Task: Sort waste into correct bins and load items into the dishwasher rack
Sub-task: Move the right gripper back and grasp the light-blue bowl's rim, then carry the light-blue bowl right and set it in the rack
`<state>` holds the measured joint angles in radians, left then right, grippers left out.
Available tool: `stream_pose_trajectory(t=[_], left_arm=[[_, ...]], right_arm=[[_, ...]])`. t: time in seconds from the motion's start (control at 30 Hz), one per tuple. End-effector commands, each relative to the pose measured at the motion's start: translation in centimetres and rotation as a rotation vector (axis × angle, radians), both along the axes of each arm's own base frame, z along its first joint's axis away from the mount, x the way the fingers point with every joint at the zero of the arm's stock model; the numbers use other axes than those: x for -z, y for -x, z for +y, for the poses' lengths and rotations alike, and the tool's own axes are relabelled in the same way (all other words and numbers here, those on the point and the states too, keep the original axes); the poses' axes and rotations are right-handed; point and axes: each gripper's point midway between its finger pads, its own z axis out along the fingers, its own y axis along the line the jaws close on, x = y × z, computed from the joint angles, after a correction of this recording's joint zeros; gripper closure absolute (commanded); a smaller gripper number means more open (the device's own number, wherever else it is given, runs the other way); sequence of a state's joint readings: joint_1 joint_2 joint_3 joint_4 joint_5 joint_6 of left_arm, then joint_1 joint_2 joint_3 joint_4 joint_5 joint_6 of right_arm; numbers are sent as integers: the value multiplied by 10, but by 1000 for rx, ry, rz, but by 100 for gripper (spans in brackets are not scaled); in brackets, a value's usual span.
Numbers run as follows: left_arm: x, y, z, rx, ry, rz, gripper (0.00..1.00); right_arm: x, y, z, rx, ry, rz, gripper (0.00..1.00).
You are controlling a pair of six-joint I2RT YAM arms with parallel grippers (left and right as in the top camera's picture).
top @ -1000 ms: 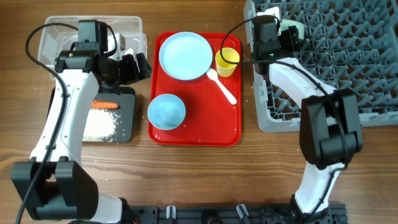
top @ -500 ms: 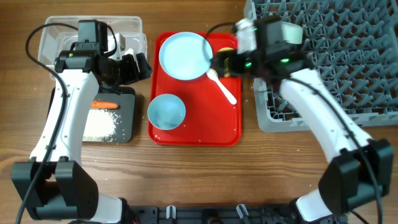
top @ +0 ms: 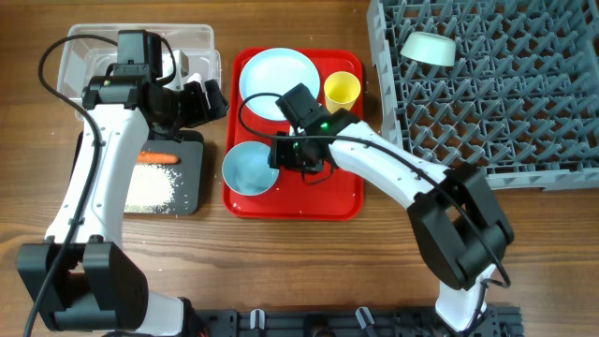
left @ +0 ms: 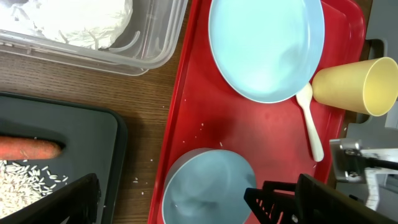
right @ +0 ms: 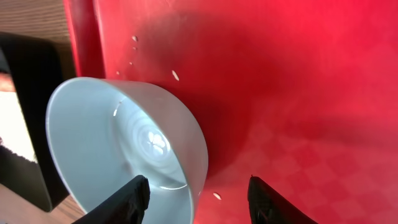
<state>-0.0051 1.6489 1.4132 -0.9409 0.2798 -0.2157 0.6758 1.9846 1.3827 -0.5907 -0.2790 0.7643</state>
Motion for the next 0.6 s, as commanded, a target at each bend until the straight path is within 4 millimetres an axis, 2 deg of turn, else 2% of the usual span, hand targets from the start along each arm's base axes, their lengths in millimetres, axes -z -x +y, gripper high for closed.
stream_pose_trajectory(t=[0.0, 0.03, 0.23, 0.27, 0.3, 0.33, 0.4, 0.5, 0.57], left_arm=[[-9, -1, -1, 0, 11, -24, 0], [-9, -1, -1, 0, 11, -24, 0], [-9, -1, -1, 0, 11, -24, 0], [-9, -1, -1, 0, 11, -24, 0], [-9, -1, -1, 0, 11, -24, 0], [-9, -1, -1, 0, 11, -24, 0], [-9, -1, -1, 0, 11, -24, 0], [-9, -1, -1, 0, 11, -24, 0], [-9, -1, -1, 0, 11, -24, 0]], right_arm=[[12, 2, 0, 43, 28, 25, 71], [12, 3, 0, 55, 34, 25, 75], [24, 11, 16, 102, 40, 39, 75], [27, 11, 16, 105, 42, 44, 78], [28, 11, 16, 123, 43, 55, 90], [29, 11, 16, 125, 44, 57, 96], [29, 10, 17, 125, 40, 53, 96], [19, 5, 11, 115, 24, 42, 96], [3, -2, 2, 110, 19, 11, 96]])
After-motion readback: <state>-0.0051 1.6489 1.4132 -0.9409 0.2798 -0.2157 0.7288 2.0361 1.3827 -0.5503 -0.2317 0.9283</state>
